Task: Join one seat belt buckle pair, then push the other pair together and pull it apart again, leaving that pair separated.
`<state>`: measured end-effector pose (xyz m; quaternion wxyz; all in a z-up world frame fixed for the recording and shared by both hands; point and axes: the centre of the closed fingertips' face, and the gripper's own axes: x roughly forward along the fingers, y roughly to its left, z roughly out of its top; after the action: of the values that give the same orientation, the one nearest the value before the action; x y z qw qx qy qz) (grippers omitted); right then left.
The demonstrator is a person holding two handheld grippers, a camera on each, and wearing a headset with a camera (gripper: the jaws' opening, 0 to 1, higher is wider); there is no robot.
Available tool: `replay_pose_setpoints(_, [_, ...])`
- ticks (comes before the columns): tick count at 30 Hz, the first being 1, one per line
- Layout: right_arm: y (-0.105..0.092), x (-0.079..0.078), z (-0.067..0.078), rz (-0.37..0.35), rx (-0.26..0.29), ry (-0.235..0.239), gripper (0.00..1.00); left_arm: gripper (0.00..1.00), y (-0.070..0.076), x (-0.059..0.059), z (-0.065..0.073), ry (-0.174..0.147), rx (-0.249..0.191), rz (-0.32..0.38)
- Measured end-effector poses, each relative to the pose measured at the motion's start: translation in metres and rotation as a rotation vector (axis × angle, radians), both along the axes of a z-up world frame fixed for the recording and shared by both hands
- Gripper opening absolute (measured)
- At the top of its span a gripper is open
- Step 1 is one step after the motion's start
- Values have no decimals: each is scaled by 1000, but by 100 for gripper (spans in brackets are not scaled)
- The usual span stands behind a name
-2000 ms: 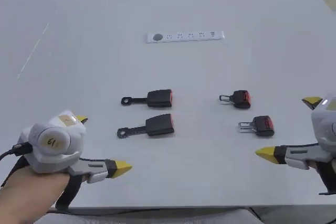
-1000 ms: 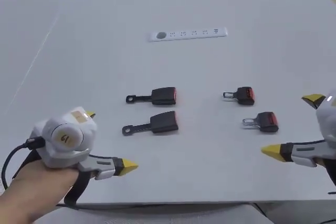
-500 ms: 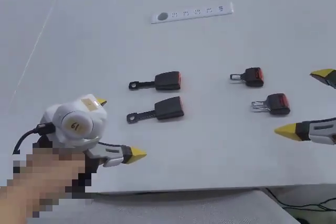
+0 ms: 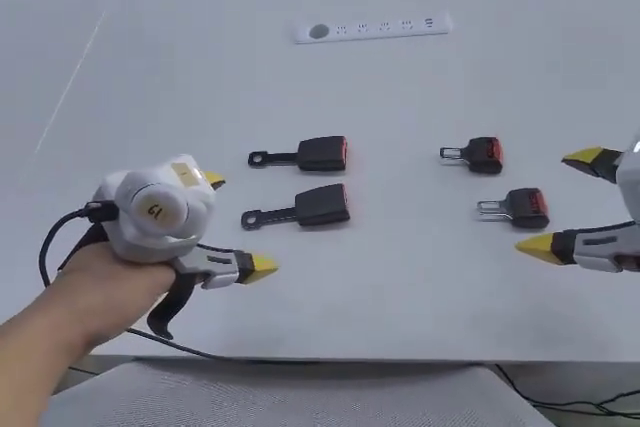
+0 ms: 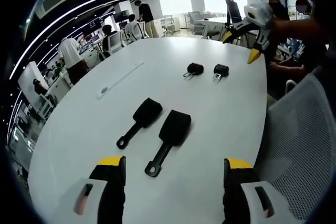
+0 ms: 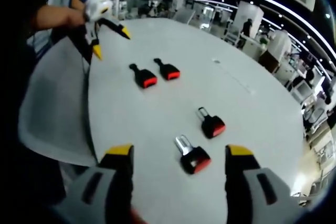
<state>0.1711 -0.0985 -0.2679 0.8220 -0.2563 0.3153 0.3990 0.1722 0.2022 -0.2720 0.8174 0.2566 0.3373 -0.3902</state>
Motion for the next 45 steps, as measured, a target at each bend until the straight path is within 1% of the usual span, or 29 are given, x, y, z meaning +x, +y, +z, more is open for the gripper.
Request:
replay_pose_setpoints(1, [1,0,0,11,-3,3,72,78,-2,0,-2,5,13,-24])
replay_pose_setpoints(3, [0,2,-1,25,-11,-1,72,78,-4,4,-3,-6,22,-31])
replay_pose_setpoints(4, [2,2,0,40,4,4,71,78,-6,7,-3,-7,18,-34])
replay_pose_setpoints(5, [3,2,1,48,7,3,70,77,-8,9,-3,-6,8,-39])
replay_pose_setpoints(6, [3,4,2,69,-4,-12,69,74,-9,10,-3,-6,5,-48])
replay_pose_setpoints(8, [3,5,1,92,-9,-11,67,69,-12,14,-4,-11,8,-70])
replay_pose_setpoints(9, [3,5,1,96,-8,-8,65,66,-15,15,-5,-6,4,-81])
replay_pose_setpoints(10, [3,5,-1,110,-8,5,62,64,-17,16,-8,11,3,-87])
replay_pose_setpoints(12, [2,8,-2,109,-6,8,60,63,-18,22,-14,15,17,-96])
replay_pose_setpoints(14, [-1,11,-5,123,-22,12,57,62,-20,24,-19,30,21,-98])
replay_pose_setpoints(16, [-2,13,-8,133,-25,27,55,61,-22,30,-23,20,32,-116])
replay_pose_setpoints(17, [-3,13,-10,145,-34,34,55,60,-23,33,-27,21,38,-119])
replay_pose_setpoints(18, [-4,13,-13,151,-43,44,55,61,-23,35,-29,27,42,-112])
replay_pose_setpoints(19, [-5,14,-15,152,-49,49,55,63,-23,37,-34,43,46,-96])
replay_pose_setpoints(20, [-6,15,-18,161,-53,61,54,63,-24,39,-36,39,49,-101])
replay_pose_setpoints(21, [-6,15,-20,164,-57,70,54,62,-25,40,-39,42,53,-106])
replay_pose_setpoints(23, [-8,18,-23,182,-70,71,54,59,-27,38,-44,61,53,-122])
replay_pose_setpoints(26, [-10,20,-31,215,-92,84,52,53,-27,36,-53,85,79,-148])
replay_pose_setpoints(28, [-11,22,-36,231,-101,96,51,53,-28,37,-56,97,82,-145])
replay_pose_setpoints(29, [-11,25,-37,231,-105,89,52,53,-28,38,-57,105,81,-138])
replay_pose_setpoints(30, [-12,27,-38,230,-110,86,53,52,-28,40,-57,106,80,-134])
replay_pose_setpoints(31, [-13,28,-41,237,-111,101,52,52,-28,42,-57,109,80,-133])
replay_pose_setpoints(33, [-15,31,-46,251,-123,106,51,51,-29,44,-59,116,82,-135])
replay_pose_setpoints(37, [-18,35,-54,269,-131,126,47,50,-31,47,-68,153,93,-144])
replay_pose_setpoints(38, [-18,37,-56,272,-130,134,46,50,-31,48,-69,157,95,-143])
replay_pose_setpoints(41, [-20,41,-57,270,-126,146,44,50,-32,56,-71,157,98,-134])
replay_pose_setpoints(44, [-20,44,-61,286,-123,169,42,49,-35,60,-72,161,101,-149])
replay_pose_setpoints(45, [-20,44,-62,300,-129,169,41,49,-36,60,-73,170,108,-159])
